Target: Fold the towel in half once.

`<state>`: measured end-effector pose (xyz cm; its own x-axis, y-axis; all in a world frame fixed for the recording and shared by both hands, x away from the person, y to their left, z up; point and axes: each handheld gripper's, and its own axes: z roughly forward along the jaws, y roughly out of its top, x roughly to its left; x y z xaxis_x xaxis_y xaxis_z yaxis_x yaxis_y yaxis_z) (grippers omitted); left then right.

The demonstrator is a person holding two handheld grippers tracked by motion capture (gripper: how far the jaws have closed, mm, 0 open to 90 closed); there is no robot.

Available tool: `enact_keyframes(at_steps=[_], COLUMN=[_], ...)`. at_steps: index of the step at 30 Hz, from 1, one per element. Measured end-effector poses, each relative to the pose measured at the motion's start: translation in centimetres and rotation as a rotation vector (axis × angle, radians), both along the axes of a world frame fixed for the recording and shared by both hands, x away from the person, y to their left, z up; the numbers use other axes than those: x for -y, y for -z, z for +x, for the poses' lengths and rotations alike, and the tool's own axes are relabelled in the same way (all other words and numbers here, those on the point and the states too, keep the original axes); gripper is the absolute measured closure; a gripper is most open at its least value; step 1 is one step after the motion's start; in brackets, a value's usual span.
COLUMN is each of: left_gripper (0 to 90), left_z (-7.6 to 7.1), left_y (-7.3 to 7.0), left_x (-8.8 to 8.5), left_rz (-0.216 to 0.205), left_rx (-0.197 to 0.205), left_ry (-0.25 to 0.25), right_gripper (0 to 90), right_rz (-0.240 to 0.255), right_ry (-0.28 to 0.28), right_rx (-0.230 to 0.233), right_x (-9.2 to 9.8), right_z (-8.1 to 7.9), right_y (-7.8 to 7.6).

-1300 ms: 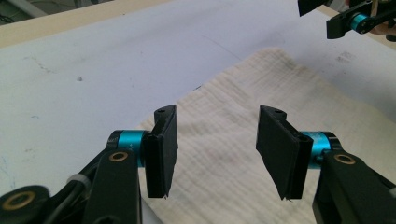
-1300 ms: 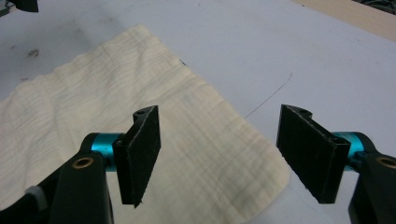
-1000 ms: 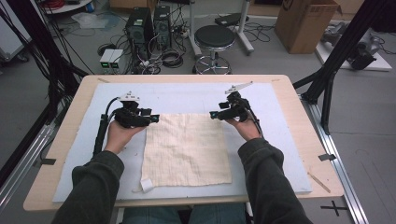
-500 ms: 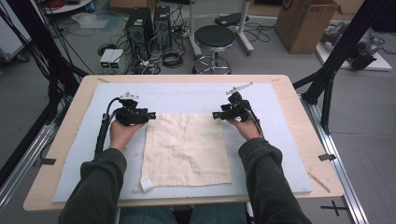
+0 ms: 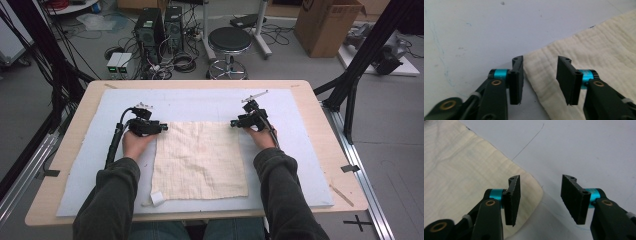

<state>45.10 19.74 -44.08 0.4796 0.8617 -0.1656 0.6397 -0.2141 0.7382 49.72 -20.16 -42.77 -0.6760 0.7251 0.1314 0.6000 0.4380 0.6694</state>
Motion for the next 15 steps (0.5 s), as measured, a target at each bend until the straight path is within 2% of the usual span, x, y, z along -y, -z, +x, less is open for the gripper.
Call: enact_keyframes(at_steps=[2,4,6,7,8,9,15], left_gripper=[61.7,68.1,75.6,77.6,83.3,85.2,86.5], left_z=[-0.1,-0.1,-0.2,-0.2,-0.2,-0.2,-0.4], left_y=[0.0,0.0,0.0,0.0,0.0,0.0,-0.4], left_x=[0.3,0.4,0.6,0.6,0.6,0.7,0.5], left_rz=[0.017,0.017,0.041,0.045,0.023,0.030,-0.002], left_rx=[0.011,0.010,0.017,0.019,0.009,0.010,0.022], left_ry=[-0.018,-0.007,-0.015,-0.011,0.004,0.006,0.015], right_gripper=[55.6,61.3,70.9,73.0,77.7,81.6,83.7], right_rz=[-0.008,-0.028,-0.022,-0.031,-0.039,-0.032,0.005], right_ry=[-0.003,-0.014,-0.028,-0.035,-0.038,-0.050,-0.060], right_rx=[-0.012,-0.008,-0.014,-0.013,-0.006,-0.020,-0.036], right_x=[-0.3,-0.7,-0.9,-1.0,-1.2,-1.2,-0.9], right_z=[0.1,0.0,0.0,-0.1,-0.2,-0.2,-0.2], right_y=[0.4,0.6,0.5,0.5,0.5,0.5,0.2])
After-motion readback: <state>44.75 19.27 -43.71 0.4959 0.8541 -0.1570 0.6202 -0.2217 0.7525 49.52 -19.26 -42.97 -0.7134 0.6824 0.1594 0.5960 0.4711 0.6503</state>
